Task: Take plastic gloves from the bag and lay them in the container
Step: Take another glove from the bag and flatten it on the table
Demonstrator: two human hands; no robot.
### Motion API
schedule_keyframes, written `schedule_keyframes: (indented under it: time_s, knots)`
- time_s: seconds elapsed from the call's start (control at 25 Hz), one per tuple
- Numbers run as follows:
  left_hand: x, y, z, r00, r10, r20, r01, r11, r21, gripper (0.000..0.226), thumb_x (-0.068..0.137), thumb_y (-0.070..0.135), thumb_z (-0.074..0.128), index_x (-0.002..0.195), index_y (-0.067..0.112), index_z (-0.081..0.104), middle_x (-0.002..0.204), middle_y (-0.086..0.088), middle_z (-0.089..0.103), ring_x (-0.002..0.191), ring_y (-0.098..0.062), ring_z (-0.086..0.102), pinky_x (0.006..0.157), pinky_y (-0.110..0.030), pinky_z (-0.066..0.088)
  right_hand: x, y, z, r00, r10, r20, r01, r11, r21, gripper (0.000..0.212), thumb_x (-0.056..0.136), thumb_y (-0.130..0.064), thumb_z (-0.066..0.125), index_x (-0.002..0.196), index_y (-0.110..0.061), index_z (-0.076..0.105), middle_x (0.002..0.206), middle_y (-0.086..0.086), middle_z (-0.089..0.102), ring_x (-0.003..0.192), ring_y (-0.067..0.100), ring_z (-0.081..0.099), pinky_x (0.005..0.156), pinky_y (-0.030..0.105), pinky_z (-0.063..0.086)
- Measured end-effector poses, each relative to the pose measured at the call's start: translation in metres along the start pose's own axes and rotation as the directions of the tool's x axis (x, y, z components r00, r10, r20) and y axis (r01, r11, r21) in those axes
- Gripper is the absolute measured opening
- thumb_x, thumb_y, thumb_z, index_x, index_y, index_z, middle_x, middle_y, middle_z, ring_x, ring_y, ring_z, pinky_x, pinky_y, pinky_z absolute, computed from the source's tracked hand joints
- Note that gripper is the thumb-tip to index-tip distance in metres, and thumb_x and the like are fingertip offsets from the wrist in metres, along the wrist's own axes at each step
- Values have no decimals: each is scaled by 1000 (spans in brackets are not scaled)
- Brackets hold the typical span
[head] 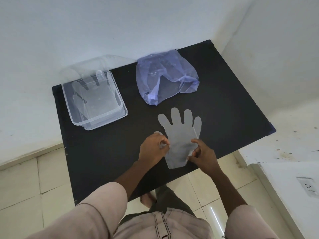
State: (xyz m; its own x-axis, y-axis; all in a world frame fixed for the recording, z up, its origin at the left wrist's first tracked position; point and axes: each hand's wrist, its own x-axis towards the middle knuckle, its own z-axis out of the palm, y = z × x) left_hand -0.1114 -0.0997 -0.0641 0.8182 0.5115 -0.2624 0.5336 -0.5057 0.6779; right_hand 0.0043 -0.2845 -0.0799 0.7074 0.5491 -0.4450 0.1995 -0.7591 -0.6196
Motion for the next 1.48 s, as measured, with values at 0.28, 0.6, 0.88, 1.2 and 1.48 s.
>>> schedule_keyframes:
  time_s: [0.28, 0.6, 0.88, 1.2, 1.48]
  knots:
    - [1, -6, 4, 998, 23, 56, -21, 999, -29, 10, 86, 25, 69, 90, 17, 73, 96, -1, 71, 83, -12, 63, 83, -23, 53, 6, -3, 3, 948, 300, -108, -276, 942, 193, 23, 86, -31, 68, 97, -16, 54, 93, 6, 66, 80, 23, 64, 81, 43, 58]
    - [-6, -5, 12, 987, 75, 141, -71, 997, -28, 31, 76, 28, 77, 105, 20, 68, 110, 1, 67, 100, -15, 61, 92, -29, 51, 4, -14, 1, 840, 543, -8, -459, 718, 523, 11, 88, -8, 62, 98, -11, 59, 98, 14, 67, 69, 20, 60, 60, 29, 51]
    - [-13, 13, 25, 961, 67, 267, -130, 965, 227, 71, 68, 50, 75, 129, 29, 47, 134, 2, 50, 119, -19, 47, 101, -41, 44, 1, -41, -3, 811, 569, 136, -428, 419, 801, 14, 88, -13, 65, 101, -11, 65, 97, 13, 69, 78, 21, 62, 61, 29, 51]
    - [-3, 2, 12, 997, 3, 79, -6, 999, 40, 17, 85, 18, 69, 101, 16, 74, 106, -3, 70, 93, -15, 64, 84, -24, 51, -1, -44, -24, 927, 359, 108, -326, 629, 705, 25, 82, -4, 71, 107, -9, 69, 104, 6, 72, 98, 21, 67, 73, 30, 54]
    - [8, -7, -17, 997, -12, 71, 26, 979, -201, 11, 83, 8, 72, 93, 12, 73, 95, -4, 73, 83, -16, 69, 74, -21, 56, 3, -44, -31, 970, 213, -121, -130, 867, 480, 16, 85, -18, 71, 100, -12, 71, 95, 3, 71, 86, 16, 69, 76, 27, 58]
